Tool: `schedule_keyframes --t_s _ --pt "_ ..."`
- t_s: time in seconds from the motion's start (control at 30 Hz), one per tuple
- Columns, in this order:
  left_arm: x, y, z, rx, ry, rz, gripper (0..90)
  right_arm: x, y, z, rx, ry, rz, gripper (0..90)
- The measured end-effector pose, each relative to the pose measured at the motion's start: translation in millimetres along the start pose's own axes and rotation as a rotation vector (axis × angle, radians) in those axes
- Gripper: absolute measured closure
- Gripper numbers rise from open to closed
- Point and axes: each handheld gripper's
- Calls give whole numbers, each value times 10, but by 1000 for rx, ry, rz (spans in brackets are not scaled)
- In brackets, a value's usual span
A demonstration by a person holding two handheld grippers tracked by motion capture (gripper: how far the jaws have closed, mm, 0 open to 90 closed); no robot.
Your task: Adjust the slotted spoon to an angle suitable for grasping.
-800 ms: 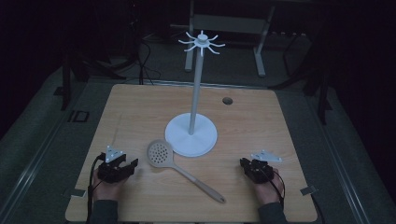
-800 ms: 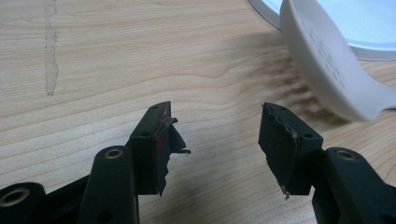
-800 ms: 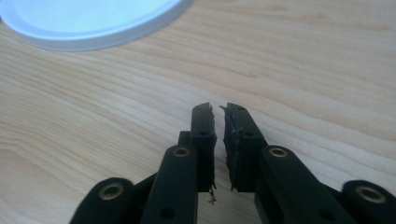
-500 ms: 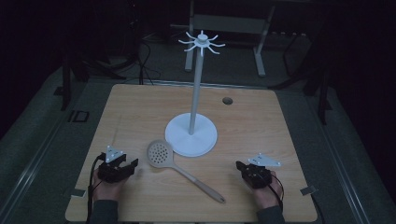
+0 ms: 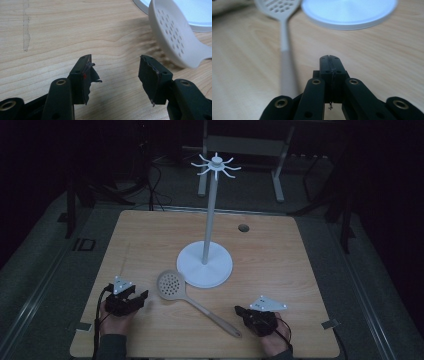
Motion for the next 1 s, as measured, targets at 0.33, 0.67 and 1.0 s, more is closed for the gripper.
schedule_keyframes --t_s 0.33,0.67,1.0 --pt "0 -5 3 0 1 -1 450 -55 -116 -313 131 64 -25 900" --pt "1 -1 -1 0 0 -1 450 -164 -282 -521 161 175 -146 900" --pt "0 -4 2 -1 -1 0 450 -137 -285 -360 63 194 -158 900"
Point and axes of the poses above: each handheld gripper's, and its own axes: y roughly backward along the jaws, x roughly out of its top, z roughly to its right, and after that the axes turned 4 degrees about z, right-handed
